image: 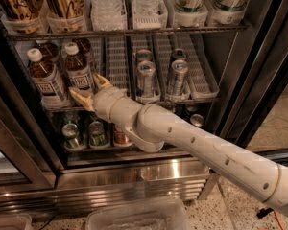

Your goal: Pick blue plastic bottle from middle shelf of fridge

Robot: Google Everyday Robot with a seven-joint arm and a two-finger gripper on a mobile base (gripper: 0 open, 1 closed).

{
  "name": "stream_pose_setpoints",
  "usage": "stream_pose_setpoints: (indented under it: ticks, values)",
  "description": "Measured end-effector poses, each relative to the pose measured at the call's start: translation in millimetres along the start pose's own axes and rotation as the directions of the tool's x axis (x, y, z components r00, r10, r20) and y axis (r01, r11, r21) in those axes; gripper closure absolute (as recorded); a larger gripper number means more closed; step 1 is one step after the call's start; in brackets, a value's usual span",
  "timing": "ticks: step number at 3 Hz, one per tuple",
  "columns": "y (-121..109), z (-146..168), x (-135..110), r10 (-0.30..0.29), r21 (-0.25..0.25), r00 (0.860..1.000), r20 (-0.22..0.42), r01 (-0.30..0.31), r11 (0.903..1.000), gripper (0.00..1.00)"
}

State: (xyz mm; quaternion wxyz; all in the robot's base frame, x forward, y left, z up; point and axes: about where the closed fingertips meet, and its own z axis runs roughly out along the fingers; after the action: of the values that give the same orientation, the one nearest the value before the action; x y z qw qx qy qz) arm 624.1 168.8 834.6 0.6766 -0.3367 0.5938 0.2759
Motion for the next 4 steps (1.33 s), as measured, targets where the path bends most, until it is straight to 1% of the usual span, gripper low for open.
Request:
stream_pose_setpoints:
  ticks: [1,2,3,4]
  values:
    - [0.1,0.1,0.0,0.000,0.000,1.000,0.000,0.000,1.0000,0.77]
    - [0.1,0.1,0.0,0.000,0.000,1.000,0.000,0.000,1.0000,0.98]
    - [1.0,-1.8,-3.5,-0.013,0.007,1.000,0.014,0.013,0.9999,1.00]
    - [-1.1,-8.5,-14.6,-0.059,0.044,0.996,0.064,0.056,0.9975,1.00]
